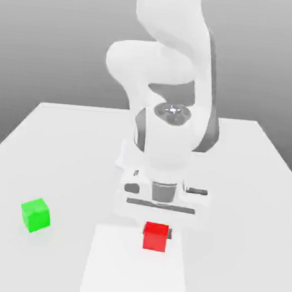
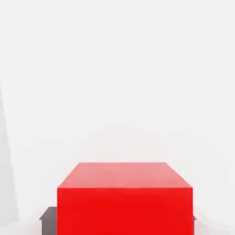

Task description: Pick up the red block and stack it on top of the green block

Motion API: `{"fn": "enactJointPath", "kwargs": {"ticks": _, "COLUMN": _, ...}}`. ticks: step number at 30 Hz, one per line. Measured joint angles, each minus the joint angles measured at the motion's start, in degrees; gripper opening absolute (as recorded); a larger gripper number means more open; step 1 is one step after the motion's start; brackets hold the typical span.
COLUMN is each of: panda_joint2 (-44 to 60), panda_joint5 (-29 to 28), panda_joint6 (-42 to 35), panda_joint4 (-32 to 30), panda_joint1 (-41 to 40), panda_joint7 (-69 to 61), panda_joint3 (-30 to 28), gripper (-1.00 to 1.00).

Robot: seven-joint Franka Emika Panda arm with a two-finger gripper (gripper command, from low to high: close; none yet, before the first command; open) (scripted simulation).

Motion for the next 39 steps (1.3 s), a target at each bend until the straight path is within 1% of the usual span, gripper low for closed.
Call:
{"fn": "enactJointPath", "kwargs": {"ticks": 5, "panda_joint2": -9.7, "panda_joint5": 4.1, "panda_joint6": -8.3, "panda_joint4": -1.4, "panda_joint1": 0.6, "panda_joint7": -3.0, "panda_joint3": 0.6, "gripper": -1.00}}
{"fn": "enactJointPath", "kwargs": {"ticks": 8, "panda_joint2": -13.6, "panda_joint5": 4.8, "panda_joint6": -12.0, "panda_joint4": -1.6, "panda_joint1": -0.8, "panda_joint7": -1.7, "panda_joint3": -0.6, "gripper": -1.00}}
{"fn": "enactJointPath", "kwargs": {"ticks": 30, "panda_joint2": -16.1, "panda_joint5": 0.9, "panda_joint6": -20.6, "panda_joint4": 4.7, "panda_joint1": -26.2, "panda_joint7": 34.3, "panda_joint3": -17.5, "gripper": -1.00}}
{"fn": "enactJointPath", "kwargs": {"ticks": 33, "panda_joint2": -12.0, "panda_joint5": 2.8, "panda_joint6": -17.0, "panda_joint4": 5.2, "panda_joint1": -26.9, "panda_joint7": 34.5, "panda_joint3": -18.5, "gripper": -1.00}}
{"fn": "enactJointPath", "kwargs": {"ticks": 36, "panda_joint2": -5.9, "panda_joint5": 7.4, "panda_joint6": -11.5, "panda_joint4": 5.5, "panda_joint1": -27.1, "panda_joint7": 31.4, "panda_joint3": -17.4, "gripper": -1.00}}
{"fn": "enactJointPath", "kwargs": {"ticks": 37, "panda_joint2": -3.9, "panda_joint5": 9.2, "panda_joint6": -9.7, "panda_joint4": 5.6, "panda_joint1": -27.6, "panda_joint7": 30.1, "panda_joint3": -16.5, "gripper": 1.00}}
{"fn": "enactJointPath", "kwargs": {"ticks": 39, "panda_joint2": -3.9, "panda_joint5": 9.2, "panda_joint6": -9.7, "panda_joint4": 5.6, "panda_joint1": -27.6, "panda_joint7": 30.1, "panda_joint3": -16.5, "gripper": 1.00}}
